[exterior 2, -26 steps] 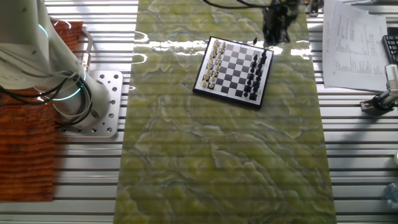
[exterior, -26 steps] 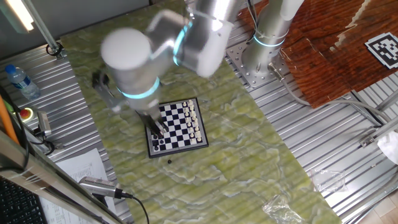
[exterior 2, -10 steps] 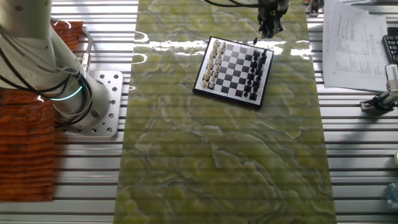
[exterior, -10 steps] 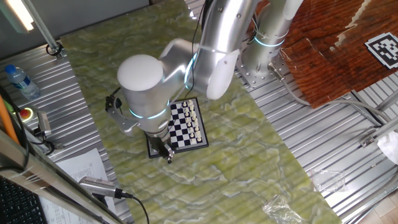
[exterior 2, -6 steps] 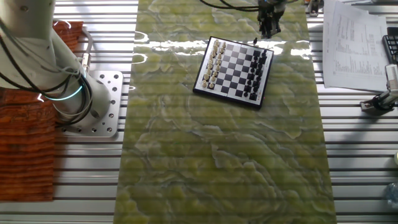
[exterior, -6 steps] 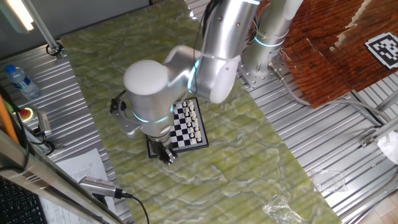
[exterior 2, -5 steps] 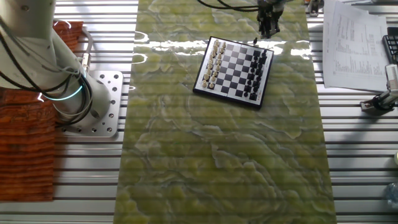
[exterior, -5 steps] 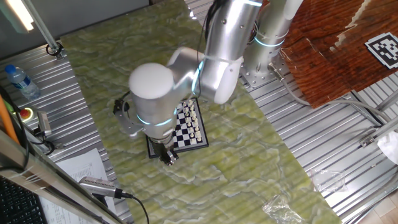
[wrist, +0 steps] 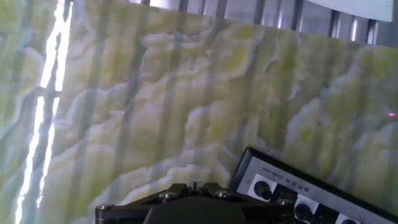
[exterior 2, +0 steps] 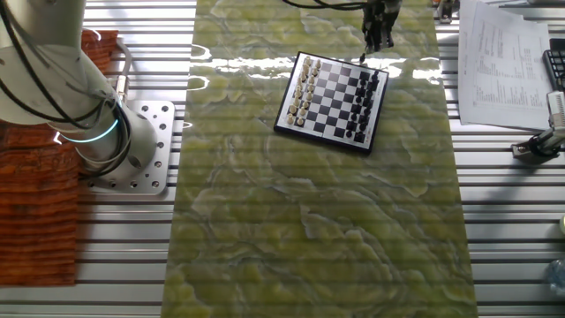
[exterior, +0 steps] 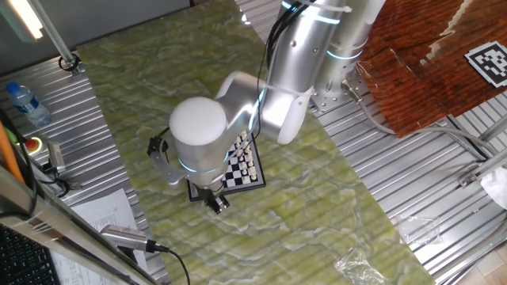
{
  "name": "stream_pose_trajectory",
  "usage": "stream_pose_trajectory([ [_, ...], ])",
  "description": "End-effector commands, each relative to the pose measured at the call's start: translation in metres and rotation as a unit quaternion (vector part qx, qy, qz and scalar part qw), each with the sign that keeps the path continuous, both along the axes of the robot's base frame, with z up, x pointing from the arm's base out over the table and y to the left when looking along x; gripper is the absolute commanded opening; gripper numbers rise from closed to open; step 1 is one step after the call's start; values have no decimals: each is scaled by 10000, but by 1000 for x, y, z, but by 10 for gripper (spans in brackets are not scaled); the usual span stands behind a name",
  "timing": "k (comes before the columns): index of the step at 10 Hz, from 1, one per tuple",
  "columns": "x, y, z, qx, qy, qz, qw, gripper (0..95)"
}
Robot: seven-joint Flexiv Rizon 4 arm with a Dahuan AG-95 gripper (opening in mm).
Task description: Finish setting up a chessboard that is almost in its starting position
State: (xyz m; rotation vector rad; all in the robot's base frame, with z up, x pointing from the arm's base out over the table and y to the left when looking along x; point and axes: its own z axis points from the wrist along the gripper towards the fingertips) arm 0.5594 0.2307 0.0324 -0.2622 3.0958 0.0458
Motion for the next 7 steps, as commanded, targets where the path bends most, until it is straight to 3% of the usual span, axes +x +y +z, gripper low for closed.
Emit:
stream_pose_trajectory([
  [1,0,1,1,46,-74,19,10000,190],
  [7,-1,2,-3,27,-46,49,10000,190],
])
